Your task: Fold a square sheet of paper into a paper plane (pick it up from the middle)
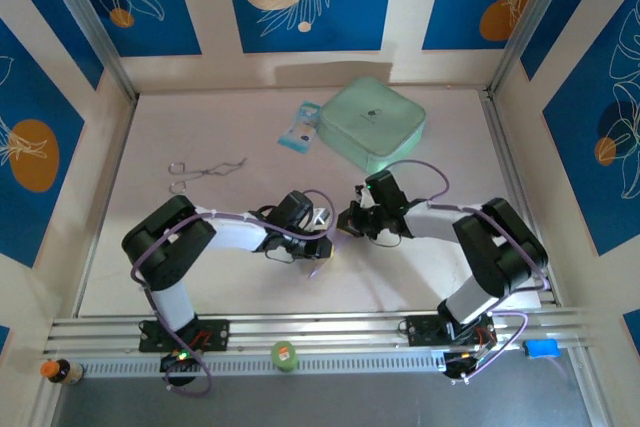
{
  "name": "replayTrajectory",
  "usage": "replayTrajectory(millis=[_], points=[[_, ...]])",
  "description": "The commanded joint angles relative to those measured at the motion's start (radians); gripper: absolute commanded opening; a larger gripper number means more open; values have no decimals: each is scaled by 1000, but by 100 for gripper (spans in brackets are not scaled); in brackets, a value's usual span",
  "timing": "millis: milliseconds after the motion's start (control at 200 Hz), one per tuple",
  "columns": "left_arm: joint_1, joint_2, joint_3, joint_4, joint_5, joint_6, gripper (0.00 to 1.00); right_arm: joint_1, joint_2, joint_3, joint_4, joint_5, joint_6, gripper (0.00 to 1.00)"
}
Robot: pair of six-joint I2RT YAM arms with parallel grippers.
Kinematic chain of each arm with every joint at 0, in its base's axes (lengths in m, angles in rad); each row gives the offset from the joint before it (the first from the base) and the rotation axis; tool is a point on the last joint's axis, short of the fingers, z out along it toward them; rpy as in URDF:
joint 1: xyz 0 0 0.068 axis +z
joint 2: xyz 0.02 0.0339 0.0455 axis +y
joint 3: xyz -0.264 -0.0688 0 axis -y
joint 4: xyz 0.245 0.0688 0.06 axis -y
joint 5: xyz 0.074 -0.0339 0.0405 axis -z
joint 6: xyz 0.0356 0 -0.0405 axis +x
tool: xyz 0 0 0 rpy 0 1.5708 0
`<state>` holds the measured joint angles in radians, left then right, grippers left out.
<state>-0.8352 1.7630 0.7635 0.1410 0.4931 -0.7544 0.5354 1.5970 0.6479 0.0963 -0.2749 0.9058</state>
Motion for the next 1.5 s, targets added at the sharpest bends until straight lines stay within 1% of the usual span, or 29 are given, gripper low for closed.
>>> replayTrajectory(millis=[0, 70, 175, 320, 495, 590, 665, 860, 970, 1130, 1215, 1345, 1430, 1495], points=[[-7, 26, -30, -108, -24, -6, 0, 16, 48, 3, -5, 31, 17, 3], [-7, 23, -35, -103, -22, -11, 0, 3, 62, -31, 24, 41, 35, 3], [-8, 26, -38, -94, -13, -12, 0, -48, 62, -70, 61, 23, 36, 3], [-7, 41, -36, -82, 5, -17, 0, -129, 53, -70, 59, -6, 1, 3], [-9, 39, -39, -76, 3, -20, 0, -216, 40, -82, 83, -34, -5, 3], [-8, 42, -41, -67, 4, -24, 0, -245, 11, -98, 104, -39, 4, 4], [-10, 44, -40, -62, 7, -26, 0, -254, -43, -112, 110, -48, 11, 4], [-12, 40, -38, -51, 9, -31, 0, -207, -233, -128, 38, -24, -5, 8], [-14, 38, -39, -29, 11, -46, 0, -142, -264, -139, 24, -16, 11, 9], [-17, 37, -39, 9, 13, -73, 0, -34, -215, -142, 47, 6, 41, 7], [-17, 36, -41, 23, 12, -81, 0, 4, -159, -137, 87, -14, 57, 5], [-18, 30, -41, 30, 12, -88, 0, 33, -70, -109, 120, -56, 69, 2], [-18, 12, -40, 31, 11, -92, 0, 40, -30, -88, 42, 2, 78, 1], [-19, -9, -39, 27, 7, -93, 0, 36, -11, -109, 43, 30, 92, 0]])
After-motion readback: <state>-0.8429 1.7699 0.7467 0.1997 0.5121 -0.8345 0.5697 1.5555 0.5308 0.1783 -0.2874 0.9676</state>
